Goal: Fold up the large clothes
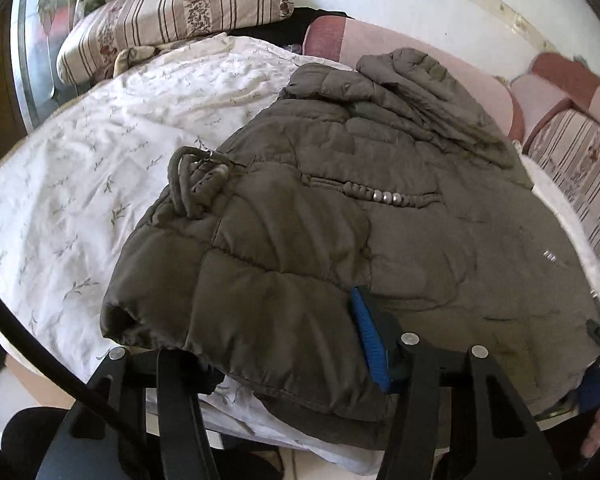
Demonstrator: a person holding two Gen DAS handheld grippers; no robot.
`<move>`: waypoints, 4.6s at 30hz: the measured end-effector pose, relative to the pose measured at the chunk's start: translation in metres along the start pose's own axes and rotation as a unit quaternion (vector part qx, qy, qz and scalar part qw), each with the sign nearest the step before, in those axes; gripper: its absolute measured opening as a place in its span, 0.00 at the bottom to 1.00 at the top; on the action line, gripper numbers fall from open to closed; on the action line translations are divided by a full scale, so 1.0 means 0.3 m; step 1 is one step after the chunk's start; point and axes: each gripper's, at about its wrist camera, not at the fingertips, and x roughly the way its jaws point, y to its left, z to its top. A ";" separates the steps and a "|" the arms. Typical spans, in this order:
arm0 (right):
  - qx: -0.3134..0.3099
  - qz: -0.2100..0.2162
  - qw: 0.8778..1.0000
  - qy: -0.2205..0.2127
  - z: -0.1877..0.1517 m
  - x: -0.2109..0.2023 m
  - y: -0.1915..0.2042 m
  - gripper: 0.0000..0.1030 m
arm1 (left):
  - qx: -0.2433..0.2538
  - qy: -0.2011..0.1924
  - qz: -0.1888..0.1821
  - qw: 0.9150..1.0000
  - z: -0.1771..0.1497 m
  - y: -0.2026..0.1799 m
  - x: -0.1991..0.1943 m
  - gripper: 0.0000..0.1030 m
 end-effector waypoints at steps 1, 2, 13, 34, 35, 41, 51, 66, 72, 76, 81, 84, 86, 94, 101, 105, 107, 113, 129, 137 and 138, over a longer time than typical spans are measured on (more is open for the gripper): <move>-0.023 -0.021 1.000 0.000 -0.004 0.005 0.022 0.37 | 0.009 -0.003 0.009 1.000 0.003 -0.011 0.006 0.52; -0.064 -0.053 0.997 -0.004 -0.014 0.010 0.063 0.37 | 0.017 -0.005 0.015 1.000 0.005 -0.017 0.008 0.54; -0.313 -0.267 0.910 -0.044 -0.134 0.081 0.304 0.24 | 0.098 -0.034 0.092 0.990 -0.013 -0.110 0.027 0.49; -0.329 -0.289 0.898 -0.046 -0.141 0.091 0.324 0.23 | 0.118 -0.042 0.117 0.985 -0.020 -0.137 0.035 0.49; -0.329 -0.289 0.898 -0.046 -0.142 0.092 0.327 0.23 | 0.118 -0.042 0.117 0.985 -0.020 -0.138 0.035 0.49; -0.328 -0.288 0.898 -0.046 -0.140 0.092 0.325 0.23 | 0.119 -0.042 0.117 0.985 -0.020 -0.138 0.035 0.49; -0.328 -0.288 0.898 -0.046 -0.140 0.092 0.325 0.23 | 0.119 -0.042 0.117 0.985 -0.021 -0.138 0.035 0.49; -0.328 -0.283 0.899 -0.055 -0.135 0.078 0.335 0.19 | 0.134 -0.055 0.111 0.983 -0.026 -0.150 0.016 0.28; -0.324 -0.264 0.906 -0.071 -0.111 0.037 0.347 0.15 | 0.135 -0.061 0.105 0.983 -0.015 -0.150 -0.005 0.23; -0.316 -0.249 0.911 -0.086 -0.089 -0.010 0.359 0.14 | 0.129 -0.066 0.097 0.985 -0.004 -0.145 -0.036 0.22; -0.311 -0.236 0.915 -0.103 -0.076 -0.072 0.388 0.13 | 0.118 -0.080 0.084 0.986 0.015 -0.141 -0.097 0.21; -0.314 -0.234 0.913 -0.114 -0.072 -0.107 0.405 0.12 | 0.119 -0.091 0.076 0.986 0.022 -0.146 -0.139 0.21; -0.312 -0.232 0.913 -0.121 -0.068 -0.132 0.410 0.12 | 0.117 -0.095 0.071 0.986 0.029 -0.143 -0.166 0.21; -0.321 -0.216 0.911 -0.143 -0.035 -0.223 0.448 0.12 | 0.109 -0.110 0.055 0.986 0.111 -0.124 -0.243 0.21; -0.337 -0.205 0.904 -0.167 0.070 -0.242 0.518 0.12 | 0.099 -0.131 0.024 0.986 0.323 -0.132 -0.280 0.21; -0.321 -0.183 0.913 -0.174 0.170 -0.253 0.550 0.12 | 0.099 -0.144 0.018 0.984 0.444 -0.166 -0.267 0.21; -0.309 -0.168 0.919 -0.178 0.256 -0.258 0.582 0.12 | 0.096 -0.150 0.009 0.984 0.525 -0.179 -0.252 0.21; -0.283 -0.142 0.932 -0.175 0.506 -0.186 0.659 0.12 | 0.080 -0.144 -0.015 0.986 0.786 -0.210 -0.151 0.23; -0.165 -0.188 0.963 -0.099 1.202 0.571 0.573 0.12 | 0.015 -0.122 -0.016 0.992 1.319 -0.171 0.298 0.55; -0.077 -0.160 0.983 -0.038 1.283 0.809 0.388 0.29 | 0.097 -0.106 -0.058 0.988 1.184 -0.372 0.353 0.55; -0.074 -0.145 0.986 -0.044 1.284 0.787 0.383 0.35 | 0.111 -0.099 -0.066 0.987 1.158 -0.418 0.372 0.55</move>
